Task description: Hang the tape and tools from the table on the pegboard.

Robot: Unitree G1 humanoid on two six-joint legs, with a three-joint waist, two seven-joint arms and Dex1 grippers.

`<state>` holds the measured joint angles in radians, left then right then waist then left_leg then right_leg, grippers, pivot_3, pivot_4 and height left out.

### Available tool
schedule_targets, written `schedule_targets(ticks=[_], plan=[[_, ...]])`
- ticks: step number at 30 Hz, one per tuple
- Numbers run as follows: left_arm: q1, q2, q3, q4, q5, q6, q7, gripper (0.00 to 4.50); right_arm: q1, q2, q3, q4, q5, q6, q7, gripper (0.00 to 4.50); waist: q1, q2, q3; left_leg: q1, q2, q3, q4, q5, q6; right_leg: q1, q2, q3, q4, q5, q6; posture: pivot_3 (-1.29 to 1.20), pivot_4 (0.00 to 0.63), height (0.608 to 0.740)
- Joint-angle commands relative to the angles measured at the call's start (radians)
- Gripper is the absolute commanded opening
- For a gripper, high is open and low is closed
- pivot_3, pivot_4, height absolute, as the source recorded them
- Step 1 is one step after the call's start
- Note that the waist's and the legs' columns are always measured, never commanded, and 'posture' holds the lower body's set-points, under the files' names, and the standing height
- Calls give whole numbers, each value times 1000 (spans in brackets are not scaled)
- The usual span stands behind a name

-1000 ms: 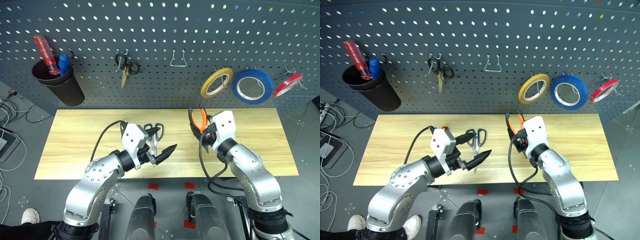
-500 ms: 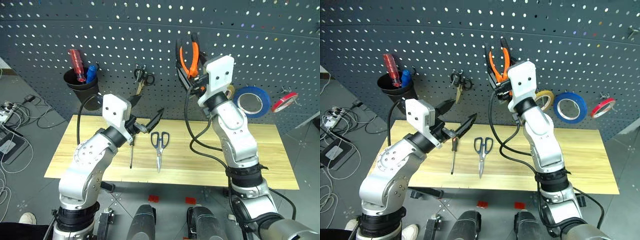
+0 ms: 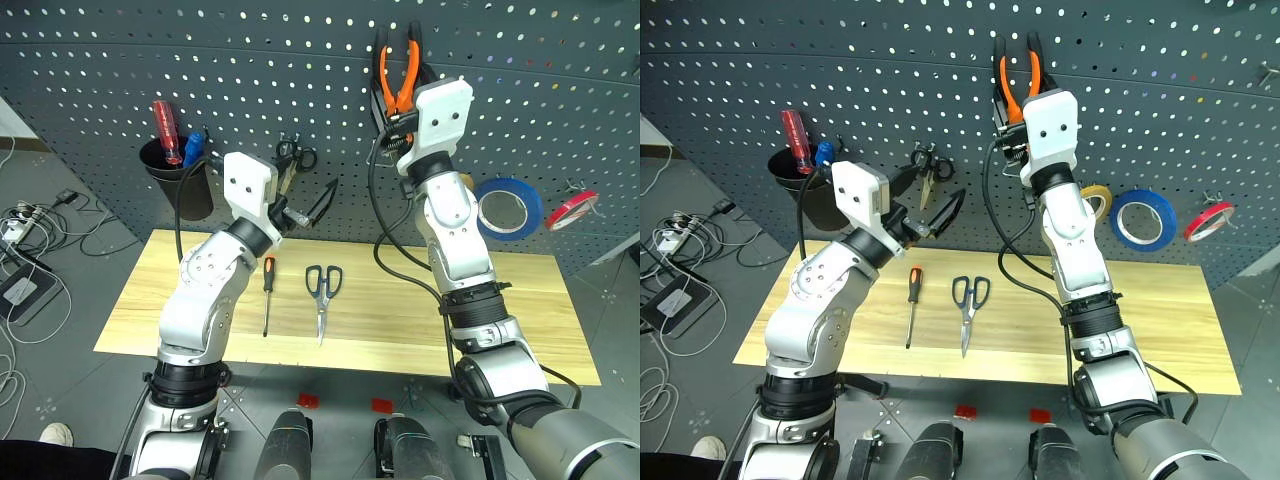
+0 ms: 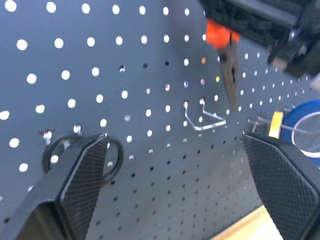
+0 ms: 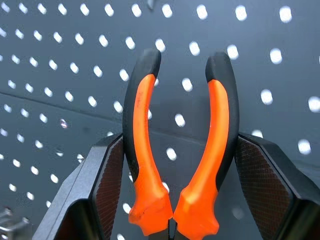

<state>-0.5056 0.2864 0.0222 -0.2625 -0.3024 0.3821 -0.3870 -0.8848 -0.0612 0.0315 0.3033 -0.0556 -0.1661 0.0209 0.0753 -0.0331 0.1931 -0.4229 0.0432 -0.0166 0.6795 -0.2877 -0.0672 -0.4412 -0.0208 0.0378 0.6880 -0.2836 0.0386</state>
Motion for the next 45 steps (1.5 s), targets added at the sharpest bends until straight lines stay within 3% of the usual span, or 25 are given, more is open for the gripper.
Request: schedule_targets(ticks=[1,15,33,37,45], plan=[[-29,-22,-23,38,23,-57,-8,4500,-55,16,-17,28,-2,-83,-34,3056,0,0,0,0,0,0,0,0,0,0,0,0,1,0,0,234,148,740],[-19,-78,-64,116,55,-108,-18,4500,-157,56,-38,235,0,-226,-115,3056,1,0,0,4,0,3,0,0,0,0,0,2,5,0,0,239,190,740],[-6,-57,-49,94,53,-84,-19,4500,-99,69,-27,373,-37,-298,-165,3056,3,1,1,6,0,3,0,0,1,0,0,3,7,0,0,252,208,740],[-12,-62,-54,99,54,-85,-16,4500,-95,64,-34,368,-29,-290,-160,4349,4,1,1,6,0,3,0,0,1,1,0,3,7,0,0,249,208,740],[-13,-65,-55,103,53,-88,-20,4500,-64,61,-33,293,-12,-219,-129,4431,4,1,1,6,0,3,0,0,1,1,0,3,7,0,0,232,205,740]])
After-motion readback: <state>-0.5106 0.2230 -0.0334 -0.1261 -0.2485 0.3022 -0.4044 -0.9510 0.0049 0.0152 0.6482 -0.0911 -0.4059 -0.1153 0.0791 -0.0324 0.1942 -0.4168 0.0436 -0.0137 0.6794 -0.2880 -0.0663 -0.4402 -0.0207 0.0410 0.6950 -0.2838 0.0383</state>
